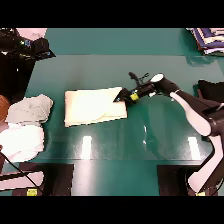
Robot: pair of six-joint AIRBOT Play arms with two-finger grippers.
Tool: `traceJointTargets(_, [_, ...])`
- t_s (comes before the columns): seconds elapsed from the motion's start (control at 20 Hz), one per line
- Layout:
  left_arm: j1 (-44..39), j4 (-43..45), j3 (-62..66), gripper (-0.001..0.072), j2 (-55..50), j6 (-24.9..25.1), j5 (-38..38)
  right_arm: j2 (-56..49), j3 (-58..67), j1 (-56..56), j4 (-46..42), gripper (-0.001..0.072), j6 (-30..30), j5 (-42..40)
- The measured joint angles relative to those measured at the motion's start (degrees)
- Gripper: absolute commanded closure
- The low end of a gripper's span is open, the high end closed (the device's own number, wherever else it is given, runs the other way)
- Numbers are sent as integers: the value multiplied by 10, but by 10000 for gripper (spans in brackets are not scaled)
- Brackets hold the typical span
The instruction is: Fold the shirts.
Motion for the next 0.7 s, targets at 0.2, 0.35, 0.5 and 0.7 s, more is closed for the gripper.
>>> traceJointTargets(0.2, [-5, 2, 0, 681, 0, 0, -11, -22, 51, 26, 14, 697, -21, 6])
traceJointTargets(0.35, [-33, 6, 0, 681, 0, 0, -13, -20, 80, 10, 17, 697, -32, 16])
traceJointTargets(0.5, [-82, 9, 0, 680, 0, 0, -9, 16, 92, -50, 15, 697, -35, 22])
traceJointTargets(0.7, [-145, 11, 0, 680, 0, 0, 3, 94, 97, -188, -41, 697, -17, 23])
